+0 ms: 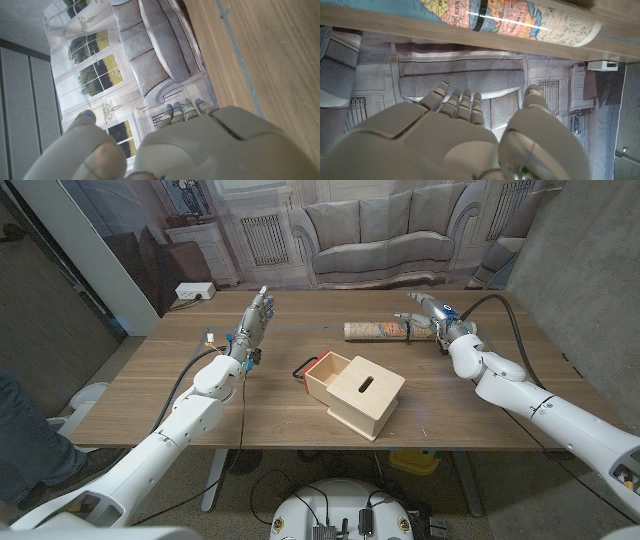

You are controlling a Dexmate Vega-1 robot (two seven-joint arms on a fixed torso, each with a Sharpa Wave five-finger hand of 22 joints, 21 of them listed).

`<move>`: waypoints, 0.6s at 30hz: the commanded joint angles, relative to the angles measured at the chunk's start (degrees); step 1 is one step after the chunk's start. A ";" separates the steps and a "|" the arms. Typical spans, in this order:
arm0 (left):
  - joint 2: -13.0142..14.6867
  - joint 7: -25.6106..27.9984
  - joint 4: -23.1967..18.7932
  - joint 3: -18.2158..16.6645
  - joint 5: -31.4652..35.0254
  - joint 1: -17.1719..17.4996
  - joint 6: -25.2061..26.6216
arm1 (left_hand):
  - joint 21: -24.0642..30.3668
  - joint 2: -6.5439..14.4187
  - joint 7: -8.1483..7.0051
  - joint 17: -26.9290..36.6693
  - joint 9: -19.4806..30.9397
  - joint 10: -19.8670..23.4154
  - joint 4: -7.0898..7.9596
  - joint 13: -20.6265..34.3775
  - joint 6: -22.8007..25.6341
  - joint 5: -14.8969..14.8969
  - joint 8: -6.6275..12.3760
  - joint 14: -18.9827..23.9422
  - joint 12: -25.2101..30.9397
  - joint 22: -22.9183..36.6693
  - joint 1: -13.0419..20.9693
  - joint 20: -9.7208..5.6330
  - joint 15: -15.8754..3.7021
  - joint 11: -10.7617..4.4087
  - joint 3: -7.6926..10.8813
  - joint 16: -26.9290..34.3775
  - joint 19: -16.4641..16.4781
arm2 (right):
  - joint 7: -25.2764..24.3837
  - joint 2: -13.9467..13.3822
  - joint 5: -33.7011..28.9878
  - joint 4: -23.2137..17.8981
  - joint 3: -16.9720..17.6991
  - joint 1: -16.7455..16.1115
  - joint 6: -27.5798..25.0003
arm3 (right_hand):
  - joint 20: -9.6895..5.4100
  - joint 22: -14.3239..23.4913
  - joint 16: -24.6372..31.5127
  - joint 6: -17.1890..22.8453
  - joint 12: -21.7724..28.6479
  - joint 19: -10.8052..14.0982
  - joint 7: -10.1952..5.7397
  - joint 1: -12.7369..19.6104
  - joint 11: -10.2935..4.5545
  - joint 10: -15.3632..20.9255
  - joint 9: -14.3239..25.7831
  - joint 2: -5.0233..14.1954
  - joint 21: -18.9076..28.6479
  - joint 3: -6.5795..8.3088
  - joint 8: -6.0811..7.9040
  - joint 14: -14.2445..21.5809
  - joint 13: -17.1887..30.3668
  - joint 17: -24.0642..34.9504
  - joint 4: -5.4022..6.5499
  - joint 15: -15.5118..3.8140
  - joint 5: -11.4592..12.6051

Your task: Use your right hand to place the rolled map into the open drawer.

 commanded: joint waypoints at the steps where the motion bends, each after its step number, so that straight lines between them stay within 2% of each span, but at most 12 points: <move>1: 0.29 0.52 -0.46 -0.24 0.19 0.55 0.06 | 0.00 0.01 -0.29 0.33 0.19 -0.60 -0.06 0.17 -0.03 -0.23 -0.25 -0.65 -0.24 0.35 0.36 -3.45 -0.33 -0.62 -0.22 -0.22 -1.32 | 0.72 0.05 -1.71 0.09 -1.42 0.72 -2.05 | -2.51 0.12 -0.07 0.07 -0.04 0.38 -0.41 0.92 -0.87 0.18 0.20 -0.11 -0.33 0.33 0.18 0.67 0.07 0.20 -0.55 -0.70 0.26; 18: 0.77 -0.03 -1.03 0.15 0.60 -0.54 1.05 | 0.02 0.16 -0.62 0.33 0.19 -0.65 -0.06 0.17 0.11 -0.33 -0.26 -0.86 -0.26 0.38 0.39 -3.43 -0.74 -0.94 -0.38 -0.17 -1.50 | 1.60 -0.38 -1.84 -0.66 -1.57 0.37 -4.83 | -2.57 0.14 -0.16 -0.51 0.05 0.15 -1.71 1.82 -1.15 0.38 0.19 -0.76 -0.57 0.32 0.04 0.60 0.06 0.24 -0.72 -0.88 0.46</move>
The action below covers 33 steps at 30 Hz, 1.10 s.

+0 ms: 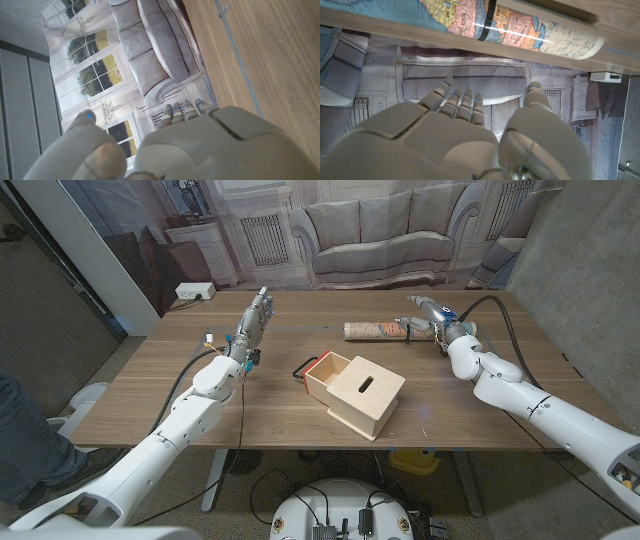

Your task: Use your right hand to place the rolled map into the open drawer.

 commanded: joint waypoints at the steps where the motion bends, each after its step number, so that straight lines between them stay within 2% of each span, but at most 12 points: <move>1: 0.33 -0.57 -0.34 0.30 0.27 -0.82 0.74 | 0.09 0.17 -0.20 0.33 0.19 0.00 0.18 0.17 0.09 -0.15 -0.28 -0.30 -0.25 0.08 0.39 -3.34 -0.12 -0.34 -0.16 0.03 -1.56 | 0.94 -0.34 -0.42 -0.52 -0.41 -0.02 -2.28 | -2.59 0.14 -0.17 -0.16 0.04 0.13 -0.55 0.51 -0.34 0.17 0.19 0.12 -0.20 0.16 0.03 0.57 0.07 0.09 -0.42 -0.86 0.47; 13: 0.46 -0.62 -0.68 0.47 0.31 -1.08 1.30 | 0.04 0.30 -0.26 0.33 0.19 -0.24 0.19 0.17 -0.15 -0.21 -0.40 -0.46 -0.33 0.10 0.42 -2.55 -0.16 -0.36 -0.27 0.04 -1.89 | 2.88 -0.05 -1.10 0.80 -1.80 1.39 -4.28 | -2.45 0.14 -0.27 -0.87 -0.12 0.07 -1.37 1.38 -0.44 -0.26 0.20 -0.01 -0.29 0.35 -0.13 0.32 0.07 0.10 -0.53 -0.76 0.64; 22: 0.24 -0.26 -0.76 0.55 0.37 -0.85 1.29 | 0.04 0.36 -0.27 0.34 0.20 -0.34 0.20 0.18 -0.18 -0.26 -0.42 -0.56 -0.35 0.11 0.42 -2.42 -0.13 -0.38 -0.36 0.06 -2.04 | 3.74 0.06 -1.17 1.82 -2.50 2.14 -5.62 | -2.08 0.11 -0.38 -2.04 -0.51 -0.18 -1.93 3.81 -0.55 -1.47 0.22 0.28 -0.48 1.16 -0.28 -0.15 0.07 0.10 -1.00 -0.30 1.00; 33: 0.05 -0.23 -0.49 0.55 0.25 -0.83 1.17 | 0.07 0.43 -0.26 0.34 0.20 -0.35 0.21 0.18 -0.23 -0.32 -0.45 -0.65 -0.33 0.12 0.42 -2.14 -0.06 -0.37 -0.46 0.08 -2.11 | 5.34 0.41 -1.80 3.14 -4.00 3.68 -6.59 | -1.77 0.09 -0.58 -3.58 -0.84 -0.57 -2.16 5.15 -0.35 -2.81 0.23 -1.07 -0.66 0.98 -0.47 -1.10 0.09 0.11 -1.11 0.04 1.17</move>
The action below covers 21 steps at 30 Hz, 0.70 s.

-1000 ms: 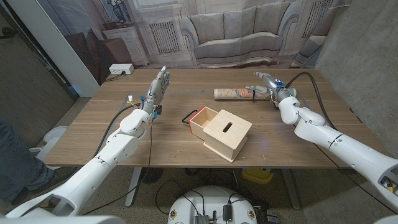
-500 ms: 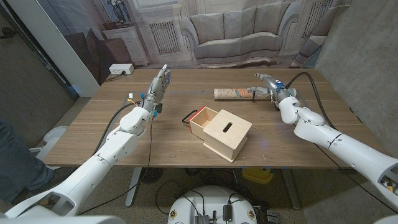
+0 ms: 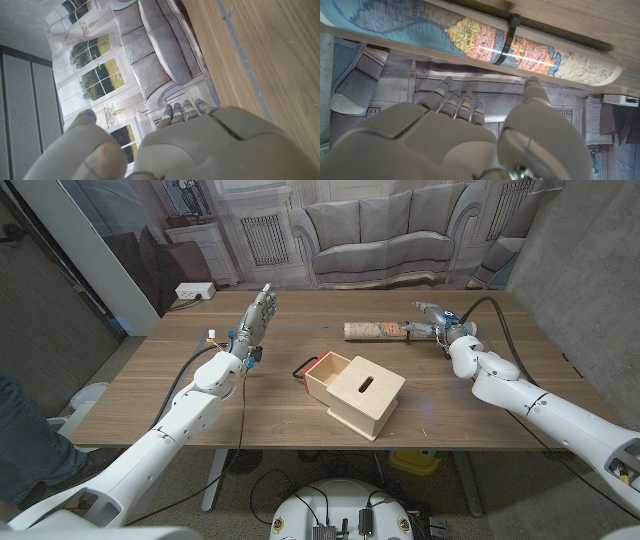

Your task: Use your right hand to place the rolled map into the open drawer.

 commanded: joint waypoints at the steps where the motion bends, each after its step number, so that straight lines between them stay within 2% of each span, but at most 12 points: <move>1: -0.25 0.09 0.28 0.06 -0.07 0.04 -0.13 | 0.07 0.20 -0.30 0.35 0.19 -0.37 -0.04 0.18 -0.23 -0.09 0.00 -0.66 -0.03 0.13 0.19 -2.12 -0.03 -0.43 -0.24 0.05 -2.12 | 1.67 0.38 -0.58 1.44 -1.53 1.62 -1.34 | -1.76 0.09 -0.26 -0.46 -0.05 -0.13 -0.01 0.67 0.16 -0.67 0.23 -0.74 -0.17 0.04 -0.07 -0.58 0.10 0.13 -0.20 0.11 0.29; 21: -0.50 0.01 0.29 0.24 -0.04 -0.19 -0.18 | 0.10 0.31 -0.27 0.36 0.20 -0.44 -0.03 0.18 -0.21 -0.19 0.01 -0.62 -0.02 0.15 0.20 -1.95 -0.02 -0.44 -0.41 0.14 -2.28 | 3.06 1.06 0.00 4.29 -3.10 3.26 -2.02 | -1.72 0.10 -0.18 -0.90 0.01 -0.35 -0.09 1.44 0.32 -1.16 0.25 -1.91 -0.23 -0.29 0.14 -1.03 0.11 0.16 -0.02 0.05 0.62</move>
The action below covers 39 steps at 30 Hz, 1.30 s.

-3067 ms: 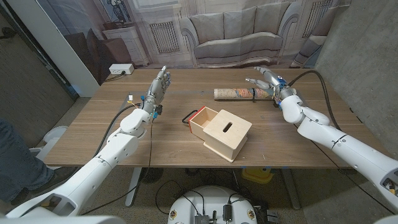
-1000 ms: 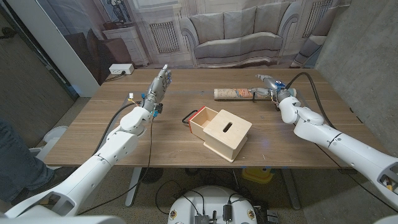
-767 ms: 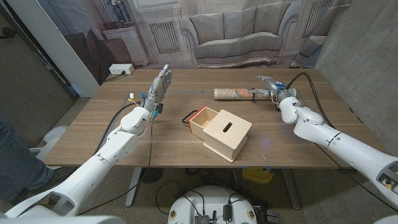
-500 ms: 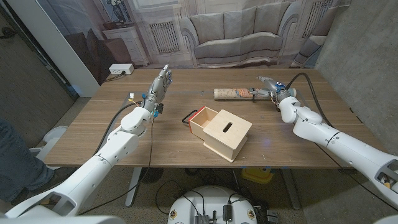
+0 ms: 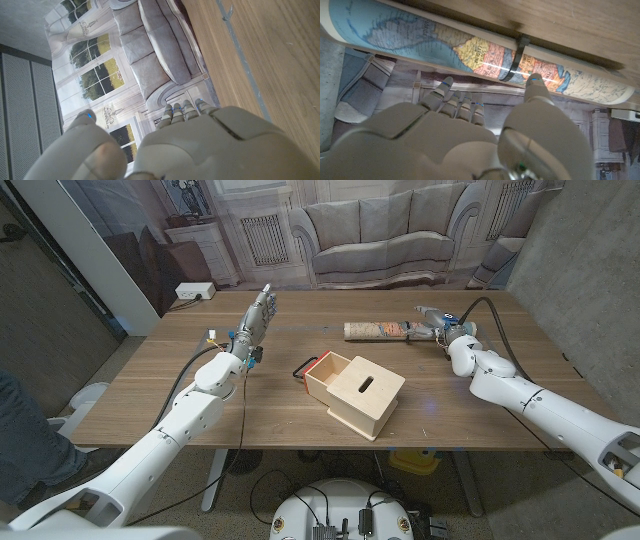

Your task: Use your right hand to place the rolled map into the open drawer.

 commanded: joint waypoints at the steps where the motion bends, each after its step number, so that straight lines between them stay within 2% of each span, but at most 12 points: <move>1: -0.23 0.00 0.09 0.20 -0.02 -0.20 0.01 | 0.10 0.32 -0.29 0.05 0.05 -0.12 0.14 0.18 -0.22 -0.20 0.00 -0.64 -0.05 0.16 0.20 -1.95 -0.02 -0.10 -0.24 0.13 -2.29 | 0.69 0.51 0.35 1.78 -1.02 1.06 -0.18 | -1.72 0.10 -0.17 -0.20 0.01 -0.36 0.03 0.28 0.04 -0.25 0.25 -0.40 -0.23 -0.28 0.13 -0.13 0.11 0.16 -0.02 -0.26 0.38; 26: -0.49 0.08 0.27 0.34 -0.11 -0.31 0.14 | 0.16 0.46 -0.27 0.06 0.05 -0.19 0.13 0.18 -0.25 -0.31 0.00 -0.71 -0.03 0.17 0.25 -1.86 -0.01 -0.09 -0.46 0.17 -2.43 | 0.97 1.58 0.80 4.32 -2.54 2.53 -0.85 | -1.19 0.16 -0.31 -1.75 -0.41 -1.65 0.01 1.57 0.45 -2.64 0.31 -1.15 -0.52 -0.39 0.04 -1.63 0.13 0.22 0.40 0.36 1.02; 33: -0.84 -0.22 0.73 0.53 -0.24 -0.67 0.00 | 0.18 0.50 -0.29 0.06 0.05 -0.19 0.13 0.18 -0.24 -0.33 0.00 -0.73 -0.02 0.17 0.26 -1.77 0.00 -0.09 -0.51 0.17 -2.44 | 1.79 2.03 0.38 5.19 -3.55 3.26 -1.25 | -0.60 0.21 -0.48 -2.56 -0.61 -2.91 0.00 1.82 0.76 -4.12 0.33 -1.38 -0.76 -0.53 0.00 -3.08 0.14 0.29 0.73 1.07 1.35; 39: -1.11 -0.32 1.24 0.69 -0.27 -0.83 -0.09 | 0.19 0.54 -0.28 0.06 0.05 -0.15 0.12 0.18 -0.24 -0.35 0.00 -0.73 0.00 0.17 0.28 -1.73 0.07 -0.12 -0.55 0.18 -2.46 | 1.82 2.68 0.35 6.56 -4.17 4.04 -0.63 | -0.54 0.23 -0.47 -3.13 -0.56 -3.06 0.12 1.94 0.78 -4.49 0.34 -1.42 -0.69 -0.57 -0.08 -3.59 0.15 0.31 0.85 1.11 1.50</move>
